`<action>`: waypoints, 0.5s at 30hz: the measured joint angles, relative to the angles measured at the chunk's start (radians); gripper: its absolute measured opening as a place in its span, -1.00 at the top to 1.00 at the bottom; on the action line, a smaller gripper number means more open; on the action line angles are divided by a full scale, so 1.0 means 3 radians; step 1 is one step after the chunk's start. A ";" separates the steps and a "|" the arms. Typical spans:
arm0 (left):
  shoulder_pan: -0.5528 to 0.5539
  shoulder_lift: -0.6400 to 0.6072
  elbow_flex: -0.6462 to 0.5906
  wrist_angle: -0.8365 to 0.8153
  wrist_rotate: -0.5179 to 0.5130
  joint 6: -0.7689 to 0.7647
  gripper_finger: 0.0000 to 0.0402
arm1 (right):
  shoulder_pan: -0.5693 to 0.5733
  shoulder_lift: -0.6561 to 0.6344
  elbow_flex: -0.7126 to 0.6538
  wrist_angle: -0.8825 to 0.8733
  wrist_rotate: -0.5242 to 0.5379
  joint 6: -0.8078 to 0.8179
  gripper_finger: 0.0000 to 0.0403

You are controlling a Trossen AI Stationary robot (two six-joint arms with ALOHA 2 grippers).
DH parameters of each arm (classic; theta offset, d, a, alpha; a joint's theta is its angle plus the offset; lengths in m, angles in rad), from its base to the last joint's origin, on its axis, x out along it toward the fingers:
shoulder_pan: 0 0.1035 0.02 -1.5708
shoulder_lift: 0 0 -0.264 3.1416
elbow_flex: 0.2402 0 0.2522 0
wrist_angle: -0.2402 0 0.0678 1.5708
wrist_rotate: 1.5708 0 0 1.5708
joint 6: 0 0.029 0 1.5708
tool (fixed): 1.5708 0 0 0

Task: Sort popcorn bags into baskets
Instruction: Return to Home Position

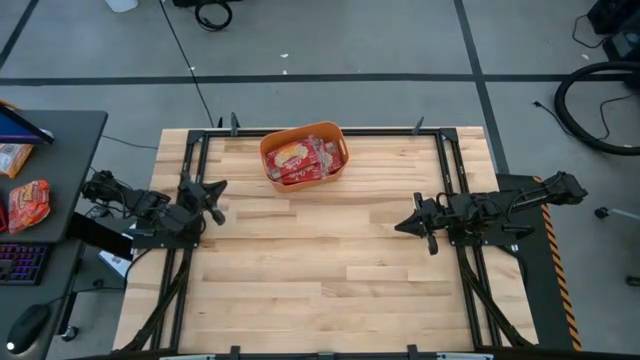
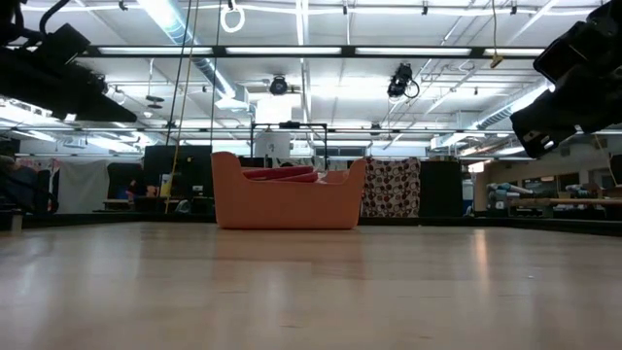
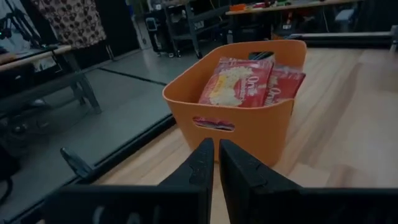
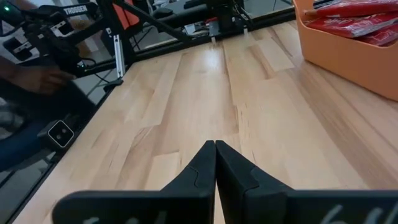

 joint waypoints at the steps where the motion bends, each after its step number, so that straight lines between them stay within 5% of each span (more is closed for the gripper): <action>1: 0.0000 0.0000 0.0001 0.0008 0.0000 0.0004 0.84 | 0.0000 0.0000 0.0000 0.0000 0.0000 0.0001 0.93; 15: 0.0000 -0.0007 0.0005 0.0067 -0.0601 0.0186 0.84 | 0.0000 0.0000 0.0000 0.0019 0.0001 0.0001 0.93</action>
